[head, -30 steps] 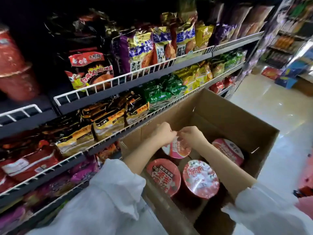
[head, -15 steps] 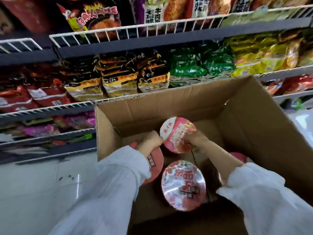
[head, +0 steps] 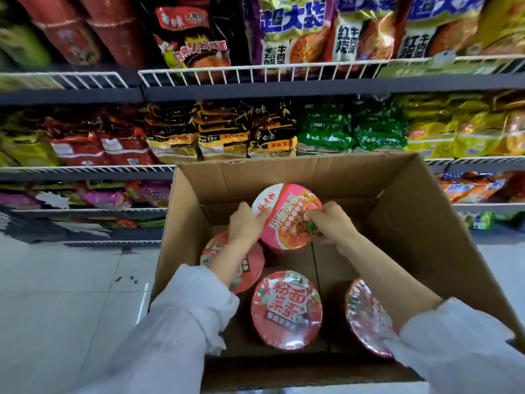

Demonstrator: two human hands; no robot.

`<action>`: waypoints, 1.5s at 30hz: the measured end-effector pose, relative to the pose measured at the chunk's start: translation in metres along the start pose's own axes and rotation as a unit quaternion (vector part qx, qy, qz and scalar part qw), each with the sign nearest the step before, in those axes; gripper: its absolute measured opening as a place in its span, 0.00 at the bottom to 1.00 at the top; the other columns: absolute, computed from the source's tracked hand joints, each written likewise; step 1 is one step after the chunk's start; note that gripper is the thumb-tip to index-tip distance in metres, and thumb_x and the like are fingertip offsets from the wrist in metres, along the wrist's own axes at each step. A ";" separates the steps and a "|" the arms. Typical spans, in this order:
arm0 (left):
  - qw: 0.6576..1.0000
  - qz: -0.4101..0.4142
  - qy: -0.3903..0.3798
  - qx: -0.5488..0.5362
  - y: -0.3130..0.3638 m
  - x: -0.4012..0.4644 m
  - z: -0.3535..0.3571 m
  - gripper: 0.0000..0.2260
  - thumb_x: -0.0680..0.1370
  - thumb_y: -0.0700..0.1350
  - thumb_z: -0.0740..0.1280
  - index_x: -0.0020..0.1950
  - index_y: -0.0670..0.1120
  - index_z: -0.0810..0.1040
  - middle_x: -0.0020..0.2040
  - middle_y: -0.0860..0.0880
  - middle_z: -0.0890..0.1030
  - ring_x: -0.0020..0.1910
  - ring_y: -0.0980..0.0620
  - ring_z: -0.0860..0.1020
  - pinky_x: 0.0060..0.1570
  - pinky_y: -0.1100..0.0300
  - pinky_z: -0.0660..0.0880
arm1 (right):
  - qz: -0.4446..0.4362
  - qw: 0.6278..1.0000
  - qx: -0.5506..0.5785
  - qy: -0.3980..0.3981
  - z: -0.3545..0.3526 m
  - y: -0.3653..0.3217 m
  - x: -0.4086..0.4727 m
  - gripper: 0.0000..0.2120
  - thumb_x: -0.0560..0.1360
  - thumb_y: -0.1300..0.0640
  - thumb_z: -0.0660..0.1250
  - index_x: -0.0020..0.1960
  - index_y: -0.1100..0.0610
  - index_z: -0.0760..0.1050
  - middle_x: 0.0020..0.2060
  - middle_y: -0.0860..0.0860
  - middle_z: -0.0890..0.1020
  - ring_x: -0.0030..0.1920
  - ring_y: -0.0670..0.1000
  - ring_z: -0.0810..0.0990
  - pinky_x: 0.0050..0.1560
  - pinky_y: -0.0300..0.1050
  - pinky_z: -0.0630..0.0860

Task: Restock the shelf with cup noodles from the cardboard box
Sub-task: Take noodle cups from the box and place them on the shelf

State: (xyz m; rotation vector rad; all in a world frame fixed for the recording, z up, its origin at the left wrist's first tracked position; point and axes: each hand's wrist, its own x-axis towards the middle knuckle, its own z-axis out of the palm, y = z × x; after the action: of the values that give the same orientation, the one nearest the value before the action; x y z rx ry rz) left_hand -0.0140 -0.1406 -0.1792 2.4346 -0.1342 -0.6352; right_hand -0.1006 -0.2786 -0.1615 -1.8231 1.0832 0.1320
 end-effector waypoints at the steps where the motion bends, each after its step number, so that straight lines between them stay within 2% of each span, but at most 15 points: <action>1: 1.000 -0.013 0.009 -0.008 -0.001 -0.005 -0.008 0.25 0.77 0.57 0.63 0.63 0.37 0.69 0.61 0.40 0.77 0.59 0.40 0.76 0.50 0.54 0.72 | -0.018 1.000 -0.007 -0.003 0.001 -0.007 -0.005 0.21 0.74 0.53 0.64 0.63 0.63 0.68 0.57 0.59 0.76 0.57 0.60 0.77 0.48 0.57 0.81; 6: 0.992 -0.101 0.053 -0.052 -0.024 -0.023 -0.036 0.27 0.77 0.56 0.64 0.68 0.39 0.65 0.64 0.41 0.76 0.59 0.42 0.77 0.50 0.53 0.75 | -0.081 0.995 0.000 -0.066 0.022 -0.031 -0.021 0.12 0.75 0.56 0.65 0.55 0.60 0.69 0.44 0.53 0.75 0.48 0.55 0.76 0.41 0.52 0.81; 8: 0.985 -0.142 0.050 -0.088 -0.036 -0.030 -0.041 0.27 0.77 0.55 0.65 0.69 0.40 0.66 0.64 0.42 0.76 0.59 0.43 0.77 0.51 0.53 0.75 | -0.076 0.993 0.016 -0.094 0.036 -0.030 -0.020 0.13 0.75 0.56 0.66 0.57 0.59 0.71 0.47 0.54 0.75 0.49 0.55 0.77 0.39 0.49 0.80; 12: 0.942 -0.227 0.044 -0.242 -0.058 -0.047 -0.036 0.30 0.75 0.55 0.66 0.72 0.41 0.62 0.67 0.42 0.73 0.63 0.42 0.73 0.58 0.49 0.72 | -0.049 0.988 0.062 -0.133 0.063 -0.017 -0.014 0.15 0.75 0.51 0.67 0.57 0.59 0.74 0.54 0.57 0.79 0.54 0.55 0.78 0.53 0.51 0.78; 17: 0.866 -0.316 0.009 -0.387 -0.060 -0.058 -0.032 0.30 0.75 0.58 0.66 0.71 0.44 0.64 0.67 0.43 0.72 0.66 0.42 0.70 0.64 0.46 0.67 | 0.052 0.957 0.140 -0.249 0.081 -0.005 -0.014 0.31 0.70 0.41 0.68 0.67 0.56 0.68 0.64 0.53 0.74 0.65 0.55 0.70 0.68 0.56 0.65; 19: 0.855 -0.319 -0.008 -0.409 -0.062 -0.061 -0.034 0.32 0.73 0.59 0.68 0.71 0.45 0.65 0.66 0.44 0.72 0.66 0.43 0.70 0.64 0.48 0.66 | 0.076 0.940 0.168 -0.288 0.087 -0.003 -0.017 0.24 0.71 0.41 0.67 0.61 0.54 0.70 0.62 0.53 0.75 0.63 0.54 0.71 0.66 0.51 0.66; 21: 0.844 -0.303 -0.030 -0.442 -0.064 -0.063 -0.036 0.28 0.74 0.58 0.68 0.69 0.46 0.68 0.66 0.44 0.73 0.64 0.44 0.72 0.63 0.49 0.66 | 0.089 0.921 0.201 -0.323 0.093 -0.001 -0.017 0.16 0.74 0.44 0.64 0.54 0.54 0.72 0.54 0.53 0.78 0.55 0.52 0.75 0.59 0.48 0.70; 23: 0.835 -0.292 -0.042 -0.465 -0.064 -0.066 -0.039 0.25 0.75 0.56 0.67 0.68 0.45 0.70 0.65 0.44 0.74 0.59 0.45 0.73 0.59 0.50 0.66 | 0.095 0.915 0.214 -0.329 0.096 0.000 -0.016 0.17 0.74 0.43 0.63 0.56 0.54 0.71 0.53 0.53 0.78 0.54 0.53 0.76 0.60 0.50 0.70; 26: 0.842 -0.288 -0.050 -0.453 -0.059 -0.072 -0.043 0.24 0.76 0.56 0.65 0.67 0.45 0.70 0.65 0.44 0.75 0.63 0.44 0.73 0.54 0.53 0.66 | 0.103 0.923 0.210 -0.307 0.096 0.001 -0.019 0.24 0.71 0.40 0.66 0.61 0.51 0.67 0.59 0.54 0.75 0.60 0.57 0.72 0.66 0.62 0.65; 30: 0.856 -0.271 -0.037 -0.440 -0.042 -0.081 -0.048 0.25 0.75 0.60 0.65 0.67 0.46 0.71 0.63 0.45 0.76 0.57 0.46 0.74 0.50 0.54 0.66 | 0.074 0.923 0.237 -0.293 0.079 0.001 -0.027 0.23 0.73 0.42 0.63 0.63 0.52 0.68 0.56 0.54 0.76 0.54 0.56 0.74 0.57 0.61 0.67; 33: 0.871 -0.232 -0.043 -0.432 -0.025 -0.089 -0.058 0.25 0.76 0.60 0.63 0.67 0.46 0.70 0.63 0.45 0.76 0.49 0.49 0.72 0.49 0.54 0.65 | 0.030 0.929 0.251 -0.269 0.055 -0.010 -0.032 0.27 0.73 0.39 0.61 0.67 0.51 0.68 0.62 0.55 0.75 0.59 0.57 0.74 0.59 0.66 0.65; 36: 0.880 -0.188 -0.056 -0.433 -0.006 -0.104 -0.076 0.25 0.78 0.58 0.62 0.69 0.45 0.68 0.63 0.45 0.75 0.54 0.49 0.75 0.47 0.56 0.66 | -0.018 0.930 0.254 -0.267 0.025 -0.028 -0.041 0.31 0.73 0.32 0.55 0.68 0.51 0.68 0.62 0.56 0.76 0.62 0.60 0.73 0.59 0.67 0.66; 38: 0.888 -0.156 -0.062 -0.427 0.004 -0.115 -0.087 0.26 0.78 0.58 0.62 0.69 0.44 0.66 0.63 0.45 0.75 0.58 0.47 0.74 0.51 0.56 0.68 | -0.053 0.930 0.247 -0.267 0.006 -0.042 -0.053 0.33 0.73 0.31 0.52 0.68 0.51 0.68 0.61 0.57 0.76 0.61 0.61 0.73 0.58 0.64 0.67; 41: 0.902 -0.126 -0.049 -0.411 0.018 -0.128 -0.104 0.30 0.75 0.62 0.63 0.70 0.45 0.65 0.67 0.43 0.73 0.66 0.42 0.70 0.67 0.47 0.65 | -0.094 0.934 0.243 -0.244 -0.015 -0.060 -0.074 0.33 0.72 0.30 0.53 0.68 0.50 0.68 0.61 0.57 0.76 0.60 0.61 0.73 0.58 0.64 0.68; 45: 0.907 -0.073 -0.022 -0.413 0.037 -0.139 -0.135 0.31 0.71 0.65 0.66 0.66 0.47 0.69 0.63 0.44 0.75 0.63 0.42 0.72 0.67 0.44 0.66 | -0.146 0.921 0.261 -0.251 -0.040 -0.089 -0.102 0.31 0.71 0.29 0.55 0.65 0.48 0.71 0.58 0.54 0.79 0.58 0.59 0.76 0.54 0.61 0.73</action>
State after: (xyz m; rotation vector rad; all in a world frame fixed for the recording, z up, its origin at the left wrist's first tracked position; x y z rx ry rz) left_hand -0.0704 -0.0641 -0.0058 1.6127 0.2585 -0.6411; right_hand -0.1116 -0.2349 -0.0276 -1.3358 0.4188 0.1102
